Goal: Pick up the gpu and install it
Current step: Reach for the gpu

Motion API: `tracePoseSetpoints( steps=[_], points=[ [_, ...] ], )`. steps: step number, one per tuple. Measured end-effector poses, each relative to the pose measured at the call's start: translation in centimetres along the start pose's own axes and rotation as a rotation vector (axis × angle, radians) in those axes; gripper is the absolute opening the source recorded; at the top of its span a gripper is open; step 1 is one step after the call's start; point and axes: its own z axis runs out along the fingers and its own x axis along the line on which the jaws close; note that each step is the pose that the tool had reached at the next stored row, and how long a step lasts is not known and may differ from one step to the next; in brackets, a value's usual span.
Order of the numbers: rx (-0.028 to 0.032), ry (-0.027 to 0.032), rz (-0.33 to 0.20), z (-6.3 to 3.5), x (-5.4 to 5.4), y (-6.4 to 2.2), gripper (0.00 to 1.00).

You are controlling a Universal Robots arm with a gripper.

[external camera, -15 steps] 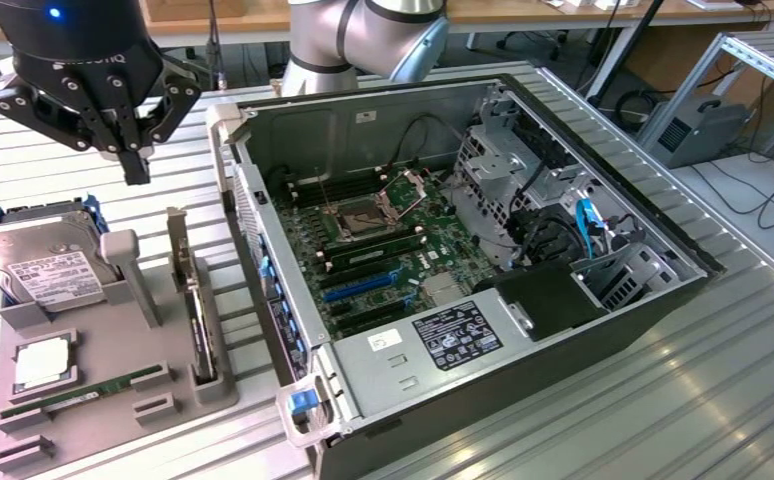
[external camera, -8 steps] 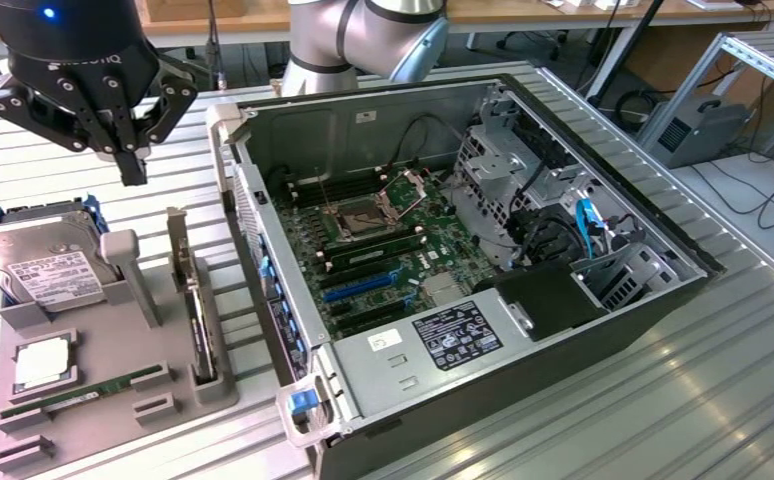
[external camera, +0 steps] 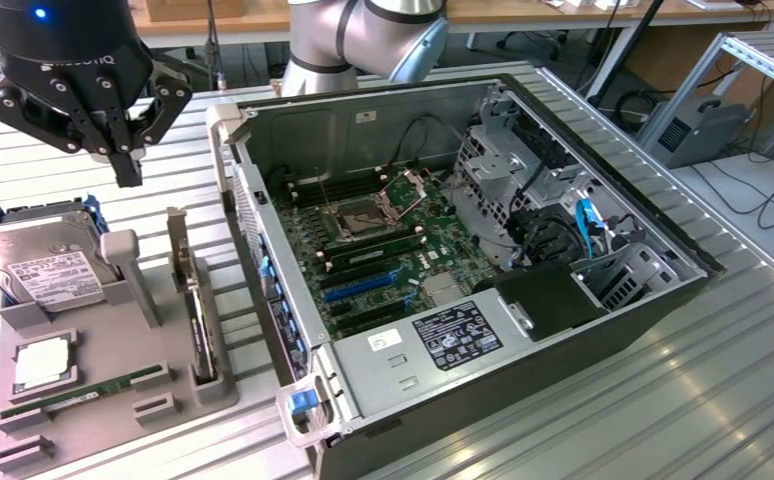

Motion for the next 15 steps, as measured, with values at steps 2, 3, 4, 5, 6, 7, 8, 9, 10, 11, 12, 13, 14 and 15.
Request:
tracePoseSetpoints(
  steps=[2,3,4,5,6,7,8,9,10,11,12,13,14,15],
  points=[
    [0.0008,-0.0001,0.0,0.0,0.07,0.0,0.11],
    [0.0012,-0.0001,0.0,0.0,0.1,-0.01,0.11],
    [0.0016,-0.0001,0.0,0.0,0.13,-0.01,0.11],
    [0.0019,-0.0001,0.0,0.0,0.15,-0.01,0.11],
    [0.0022,-0.0002,0.0,0.0,0.17,-0.01,0.11],
    [0.0025,-0.0002,0.0,0.0,0.19,-0.01,0.11],
    [0.0027,-0.0002,0.0,0.0,0.21,-0.02,0.11],
    [0.0031,-0.0003,0.0,0.0,0.25,-0.02,0.11],
    [0.0035,-0.0003,0.0,0.0,0.29,-0.02,0.11],
    [0.0038,-0.0003,0.0,0.0,0.32,-0.02,0.11],
    [0.004,-0.0003,0.0,0.0,0.34,-0.03,0.11],
    [0.0046,-0.0004,0.0,0.0,0.39,-0.03,0.11],
    [0.0051,-0.0004,0.0,0.0,0.42,-0.03,0.11],
    [0.0056,-0.0004,0.0,-0.01,0.46,-0.03,0.11]
  ],
)
